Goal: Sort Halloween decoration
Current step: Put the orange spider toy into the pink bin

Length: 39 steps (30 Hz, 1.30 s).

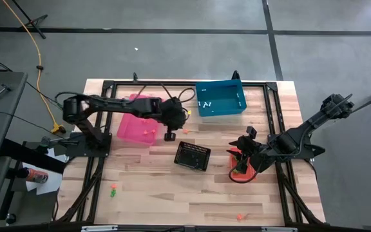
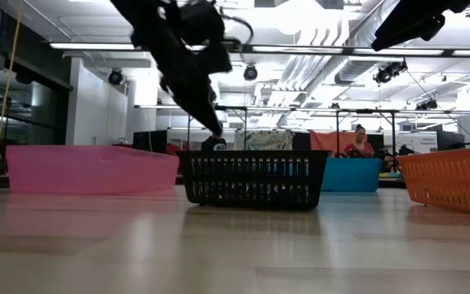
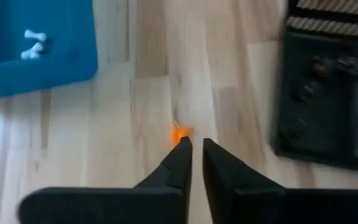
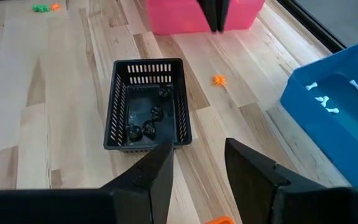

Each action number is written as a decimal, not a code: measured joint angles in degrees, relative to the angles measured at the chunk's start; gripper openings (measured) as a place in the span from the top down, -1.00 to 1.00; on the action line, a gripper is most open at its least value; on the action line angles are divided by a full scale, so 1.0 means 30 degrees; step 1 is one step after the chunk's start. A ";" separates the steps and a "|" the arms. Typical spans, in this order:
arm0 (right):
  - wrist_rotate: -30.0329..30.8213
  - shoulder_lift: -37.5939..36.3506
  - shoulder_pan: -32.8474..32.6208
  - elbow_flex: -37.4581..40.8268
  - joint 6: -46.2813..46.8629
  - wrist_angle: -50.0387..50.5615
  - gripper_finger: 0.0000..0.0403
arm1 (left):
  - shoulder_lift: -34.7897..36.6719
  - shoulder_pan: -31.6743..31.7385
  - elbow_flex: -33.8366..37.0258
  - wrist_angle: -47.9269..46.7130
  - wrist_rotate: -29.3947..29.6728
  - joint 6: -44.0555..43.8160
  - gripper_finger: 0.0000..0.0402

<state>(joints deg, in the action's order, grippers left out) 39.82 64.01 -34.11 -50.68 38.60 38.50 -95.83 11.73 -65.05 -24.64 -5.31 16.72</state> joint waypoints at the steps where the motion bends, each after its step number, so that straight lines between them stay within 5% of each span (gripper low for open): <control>1: -0.0001 0.0007 0.0000 0.0000 -0.0007 0.0000 0.31 | -0.0499 0.0005 -0.0004 0.0626 -0.0005 -0.0010 0.84; 13: -0.0074 0.0015 0.0000 0.0000 -0.0013 0.0264 0.31 | -0.4472 -0.0185 -0.0002 0.2892 0.0955 0.0527 0.23; 28: -0.0060 0.0022 0.0000 0.0000 0.0136 0.0199 0.31 | -0.5990 -0.0024 -0.0104 0.4293 0.1003 -0.0251 0.21; 31: -0.0060 0.0022 0.0000 0.0000 0.0136 0.0212 0.31 | -0.6145 -0.0031 -0.0104 0.4085 0.0993 -0.0406 0.30; 36: -0.0060 0.0022 0.0000 0.0000 0.0136 0.0224 0.31 | -0.6046 0.0013 -0.0098 0.3575 0.1420 -0.0516 0.85; 39: -0.0060 0.0022 0.0000 0.0000 0.0136 0.0219 0.31 | -0.5735 0.0191 -0.0082 0.3214 0.1770 -0.0698 0.94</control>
<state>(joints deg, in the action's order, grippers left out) 39.64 64.07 -34.11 -50.68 39.00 39.16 -113.04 12.31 -65.30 -15.00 0.00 14.63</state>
